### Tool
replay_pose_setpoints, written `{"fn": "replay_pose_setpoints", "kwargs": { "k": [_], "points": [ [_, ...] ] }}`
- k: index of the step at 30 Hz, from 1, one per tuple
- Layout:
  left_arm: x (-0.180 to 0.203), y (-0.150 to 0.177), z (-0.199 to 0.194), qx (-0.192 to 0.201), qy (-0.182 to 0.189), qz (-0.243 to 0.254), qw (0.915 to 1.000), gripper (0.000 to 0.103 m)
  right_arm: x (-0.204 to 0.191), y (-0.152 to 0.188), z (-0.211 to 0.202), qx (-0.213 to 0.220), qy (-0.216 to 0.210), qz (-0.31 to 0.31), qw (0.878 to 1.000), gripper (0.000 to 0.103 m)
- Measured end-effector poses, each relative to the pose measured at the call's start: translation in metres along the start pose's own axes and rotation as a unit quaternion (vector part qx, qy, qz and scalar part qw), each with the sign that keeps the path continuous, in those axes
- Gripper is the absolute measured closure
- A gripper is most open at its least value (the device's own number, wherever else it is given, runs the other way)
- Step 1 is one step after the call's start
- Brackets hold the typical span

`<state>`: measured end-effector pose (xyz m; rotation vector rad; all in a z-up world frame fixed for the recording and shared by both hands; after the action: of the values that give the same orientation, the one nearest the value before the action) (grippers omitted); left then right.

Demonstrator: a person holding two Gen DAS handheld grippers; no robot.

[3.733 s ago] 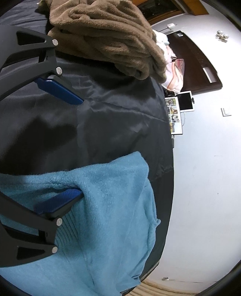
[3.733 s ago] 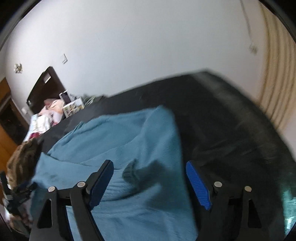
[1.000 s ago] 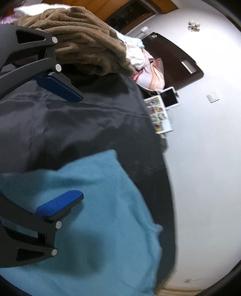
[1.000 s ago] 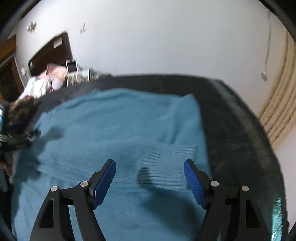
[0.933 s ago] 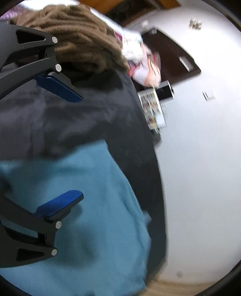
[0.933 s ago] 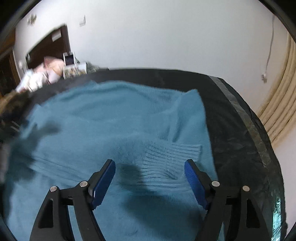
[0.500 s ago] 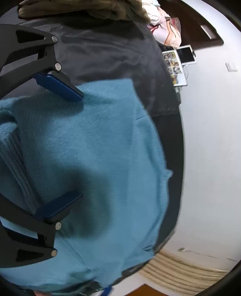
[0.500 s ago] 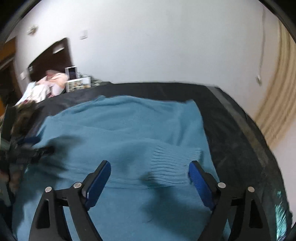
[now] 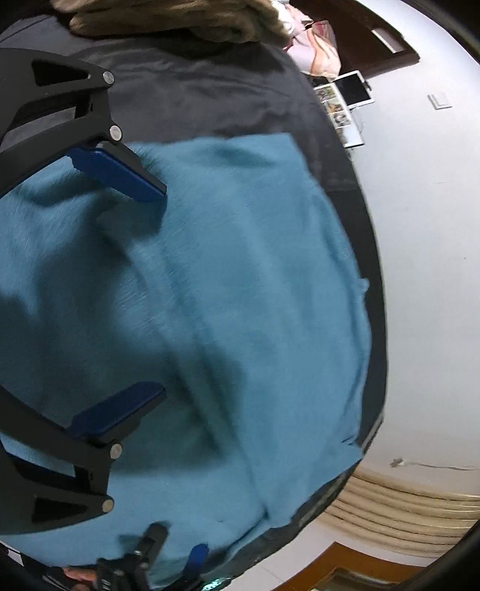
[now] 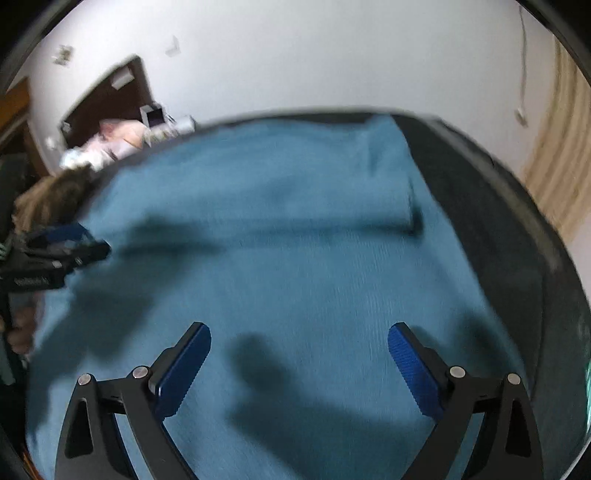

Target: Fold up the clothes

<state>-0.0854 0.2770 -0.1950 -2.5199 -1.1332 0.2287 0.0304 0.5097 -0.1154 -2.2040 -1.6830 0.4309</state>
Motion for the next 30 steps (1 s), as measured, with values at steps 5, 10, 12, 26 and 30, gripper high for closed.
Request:
{"fn": "replay_pose_setpoints", "kwargs": {
  "k": [5, 10, 12, 26, 30],
  "points": [
    [0.009, 0.005, -0.003, 0.007, -0.003, 0.011, 0.9999, 0.004, 0.003, 0.023, -0.014, 0.007, -0.006, 0.004, 1.000, 0.005],
    [0.016, 0.012, -0.003, 0.005, -0.003, 0.016, 0.9999, 0.004, 0.011, 0.037, -0.023, 0.013, -0.009, 0.022, 1.000, 0.004],
    [0.019, 0.018, -0.008, 0.008, -0.001, 0.017, 0.9998, 0.004, 0.015, 0.038, -0.032, 0.029, -0.012, 0.032, 0.999, 0.004],
    [0.037, 0.019, -0.024, 0.034, 0.007, -0.009, 0.9993, 0.004, 0.054, -0.029, -0.154, 0.197, -0.005, 0.043, 0.979, 0.004],
    [0.040, 0.020, -0.022, 0.035, 0.006, -0.009, 0.9993, 0.004, 0.030, 0.004, -0.090, 0.122, -0.037, 0.027, 0.991, 0.004]
  ]
}}
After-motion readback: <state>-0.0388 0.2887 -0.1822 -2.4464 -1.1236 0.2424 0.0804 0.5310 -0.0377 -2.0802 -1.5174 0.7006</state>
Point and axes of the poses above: each gripper's, at about its wrist camera, not at the fingertips, and z roughly the way its jaws point, x to its right, y to its underside, the point moved 10 cm from there along z, roughly the way its jaws point, and after that the axes turned 10 degrees about -x, right-handed, at the moved point
